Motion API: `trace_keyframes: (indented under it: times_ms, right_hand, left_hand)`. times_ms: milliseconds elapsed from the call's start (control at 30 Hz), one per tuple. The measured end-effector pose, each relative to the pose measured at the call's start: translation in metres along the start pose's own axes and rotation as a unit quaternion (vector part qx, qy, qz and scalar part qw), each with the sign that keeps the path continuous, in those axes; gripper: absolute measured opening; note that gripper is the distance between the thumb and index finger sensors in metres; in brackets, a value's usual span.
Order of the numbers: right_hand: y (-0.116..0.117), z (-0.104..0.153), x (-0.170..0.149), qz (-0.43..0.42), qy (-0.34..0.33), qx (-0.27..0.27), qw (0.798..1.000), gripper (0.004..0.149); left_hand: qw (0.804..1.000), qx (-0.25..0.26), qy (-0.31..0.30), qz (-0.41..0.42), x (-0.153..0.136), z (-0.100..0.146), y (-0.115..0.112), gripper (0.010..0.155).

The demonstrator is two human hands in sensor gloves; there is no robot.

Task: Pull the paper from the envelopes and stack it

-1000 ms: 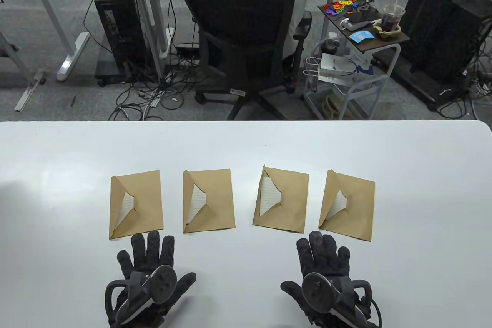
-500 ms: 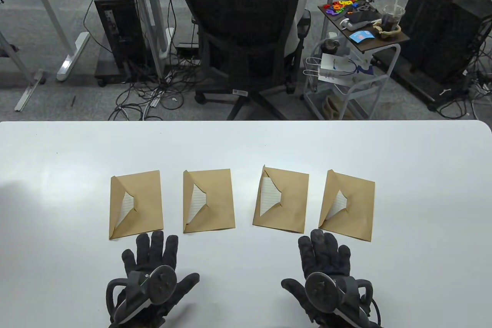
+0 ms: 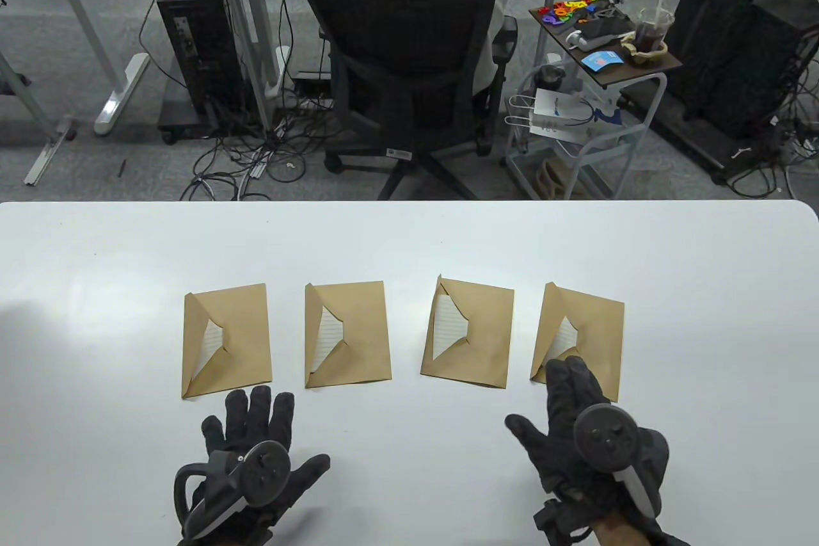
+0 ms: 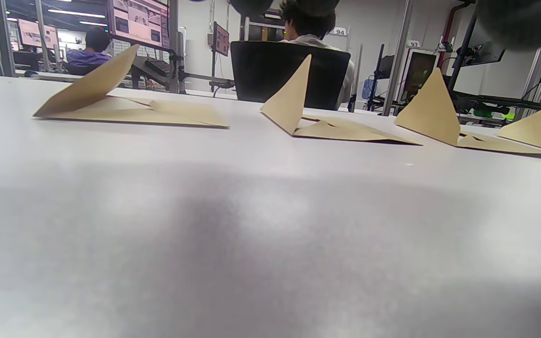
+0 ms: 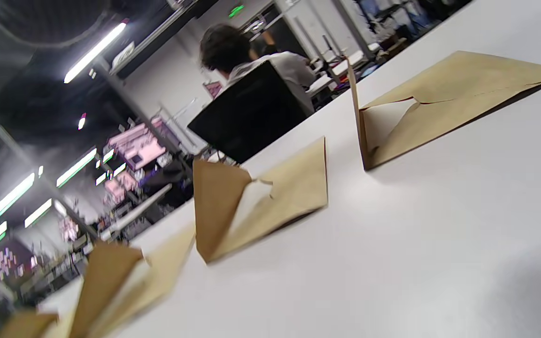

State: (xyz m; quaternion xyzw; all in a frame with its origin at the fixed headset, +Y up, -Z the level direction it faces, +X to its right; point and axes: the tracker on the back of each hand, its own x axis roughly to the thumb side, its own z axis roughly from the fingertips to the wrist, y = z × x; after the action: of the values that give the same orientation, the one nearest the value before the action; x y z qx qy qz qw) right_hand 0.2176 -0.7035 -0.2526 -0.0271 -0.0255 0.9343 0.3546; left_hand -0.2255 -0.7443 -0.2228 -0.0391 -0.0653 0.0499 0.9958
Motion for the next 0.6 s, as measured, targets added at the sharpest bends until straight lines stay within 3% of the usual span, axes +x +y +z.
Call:
trace_keyframes:
  times_ms: [167,300,367,600]
  right_hand:
    - [-0.035,-0.025,-0.022,-0.132,0.081,-0.017,0.988,0.094]
    - [-0.046,-0.046,-0.043,-0.205,0.154,-0.025,0.966,0.093]
    - [-0.045,-0.056,-0.055,-0.202,0.197,-0.033,0.959,0.093]
    - [-0.022,-0.081,-0.076,-0.069,0.341,-0.077,0.934,0.092]
  left_hand:
    - [1.000,-0.008,-0.012,0.005,0.003,-0.002,-0.003,0.105]
    - [1.000,-0.012,-0.023,-0.001,0.008,-0.002,-0.004,0.105]
    - [1.000,-0.010,-0.026,-0.004,0.010,-0.002,-0.004,0.104]
    - [1.000,-0.010,-0.025,-0.003,0.010,-0.002,-0.004,0.104]
